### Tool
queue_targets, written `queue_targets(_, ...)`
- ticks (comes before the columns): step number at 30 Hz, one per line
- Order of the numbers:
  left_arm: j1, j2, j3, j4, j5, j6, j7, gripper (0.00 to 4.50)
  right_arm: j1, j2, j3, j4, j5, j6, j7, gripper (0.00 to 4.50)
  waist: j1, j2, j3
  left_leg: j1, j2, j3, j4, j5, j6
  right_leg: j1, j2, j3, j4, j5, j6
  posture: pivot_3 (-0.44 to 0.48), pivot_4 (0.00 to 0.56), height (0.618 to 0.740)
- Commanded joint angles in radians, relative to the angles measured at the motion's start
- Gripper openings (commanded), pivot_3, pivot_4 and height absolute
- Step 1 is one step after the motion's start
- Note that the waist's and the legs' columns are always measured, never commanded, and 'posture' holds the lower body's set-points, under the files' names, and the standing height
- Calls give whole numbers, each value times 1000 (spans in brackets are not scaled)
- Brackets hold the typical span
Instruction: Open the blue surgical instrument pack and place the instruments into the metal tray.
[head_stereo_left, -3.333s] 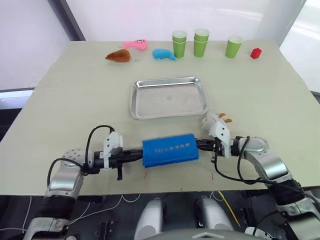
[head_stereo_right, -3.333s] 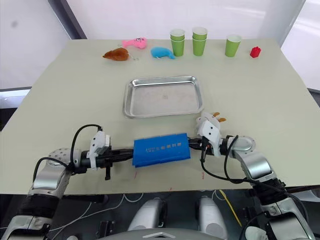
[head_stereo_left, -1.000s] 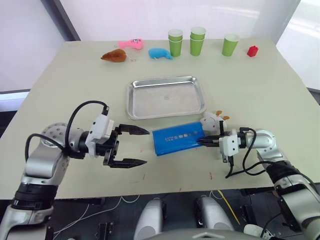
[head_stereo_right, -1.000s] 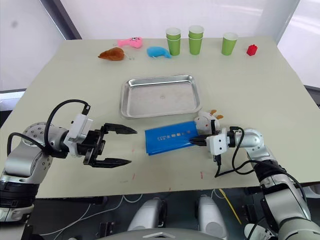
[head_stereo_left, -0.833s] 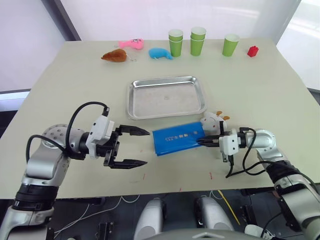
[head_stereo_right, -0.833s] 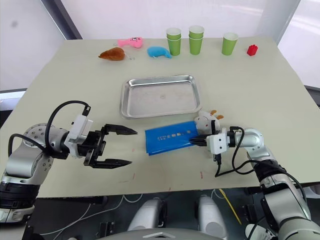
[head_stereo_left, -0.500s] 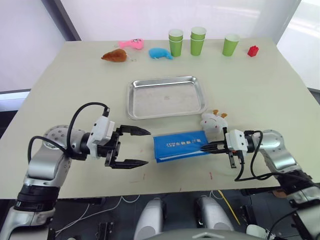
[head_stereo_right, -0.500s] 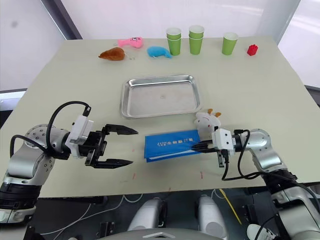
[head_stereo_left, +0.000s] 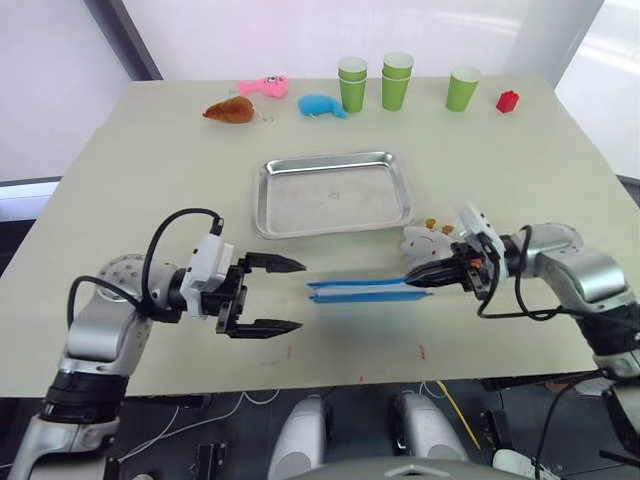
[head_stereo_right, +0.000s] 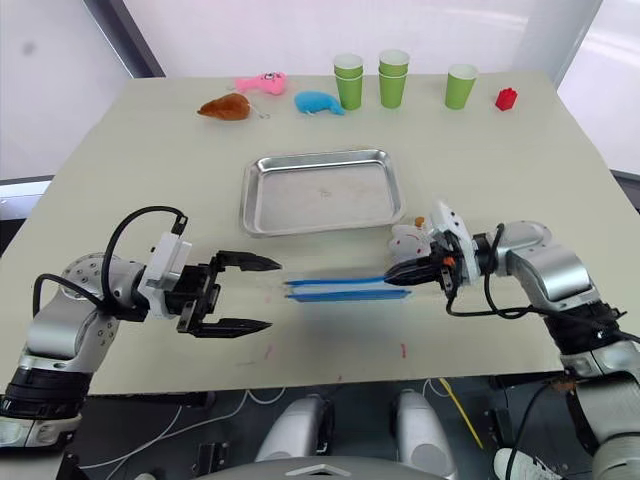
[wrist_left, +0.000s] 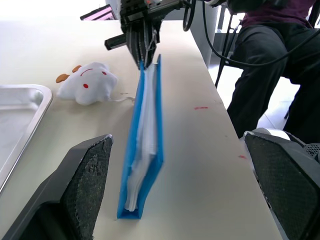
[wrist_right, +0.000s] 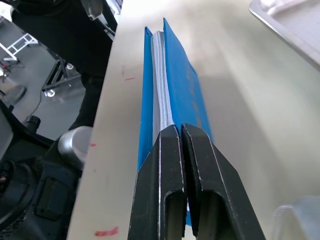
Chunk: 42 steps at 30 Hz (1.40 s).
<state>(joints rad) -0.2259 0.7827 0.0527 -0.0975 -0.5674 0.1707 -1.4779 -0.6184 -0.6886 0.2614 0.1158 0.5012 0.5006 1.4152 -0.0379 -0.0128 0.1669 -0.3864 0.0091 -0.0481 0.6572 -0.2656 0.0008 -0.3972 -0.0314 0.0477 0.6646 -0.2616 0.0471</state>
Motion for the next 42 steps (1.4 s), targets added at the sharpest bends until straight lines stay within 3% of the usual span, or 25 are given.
queue_targets(1, -59, -53, -20, 86, 25, -30, 18, 4500, -49, 32, 6, 77, -41, -42, 41, 77, 0, 0, 0, 0, 0, 0, 0, 0, 0, 0, 0, -1, 0, 0, 0, 0, 150, 740)
queue_targets(7, -164, -151, -63, 286, 88, -94, 17, 4500, -85, 66, -3, 146, -80, -69, 81, 77, -2, 0, 0, -1, -1, -2, 3, 0, 0, 0, 0, -2, 1, 0, 0, 0, 150, 740)
queue_targets(15, -204, -215, -93, 388, 100, -96, -36, 4500, -91, 76, -18, 153, -101, -70, 96, 77, -4, 0, 0, -5, -1, -4, 10, 0, 0, 0, 0, -4, 4, 0, 0, 0, 150, 740)
queue_targets(18, -208, -225, -93, 401, 95, -92, -43, 3714, -90, 78, -24, 151, -104, -68, 95, 0, -4, 0, 0, -5, -1, -5, 11, 0, 0, 0, 0, -4, 5, 0, 0, 0, 150, 740)
queue_targets(19, -210, -228, -93, 405, 94, -91, -44, 2991, -89, 79, -25, 150, -105, -68, 95, 0, -4, 0, 0, -5, -1, -5, 11, 0, 0, 0, 0, -4, 5, 0, 0, 0, 150, 740)
queue_targets(21, -215, -234, -91, 413, 91, -89, -45, 2531, -87, 80, -26, 147, -106, -67, 94, 0, -3, 0, 0, -5, -1, -6, 11, 0, 0, 0, 0, -4, 6, 0, 0, 0, 150, 740)
queue_targets(24, -215, -240, -93, 423, 93, -93, -50, 1143, -82, 80, -29, 142, -107, -68, 92, 0, -3, 0, 0, -5, -1, -6, 12, 0, 0, 0, 0, -4, 6, 0, 0, 0, 150, 740)
queue_targets(27, -209, -245, -94, 426, 96, -96, -53, 44, -77, 81, -36, 141, -111, -76, 82, 0, -3, 0, 0, -6, -1, -7, 12, 0, 0, 0, 0, -5, 6, 0, 0, 0, 150, 740)
queue_targets(34, -196, -258, -92, 431, 103, -110, -41, 44, -78, 65, -79, 141, -101, -62, 68, 0, -1, 0, 0, -6, -2, -8, 12, 0, 0, 0, 0, -5, 6, 0, 0, 0, 150, 740)
queue_targets(37, -194, -259, -92, 434, 108, -118, -43, 0, -74, 40, -109, 137, -91, -52, 65, 861, 2, 0, 0, -7, -2, -8, 12, 0, 0, 0, -1, -6, 5, 0, 0, 0, 150, 740)
queue_targets(42, -198, -256, -104, 463, 131, -152, -60, 0, -74, 21, -179, 191, -83, -75, 39, 3283, 3, 0, 0, -8, -3, -9, 12, 0, 0, -1, -1, -7, 5, 0, 0, 0, 150, 740)
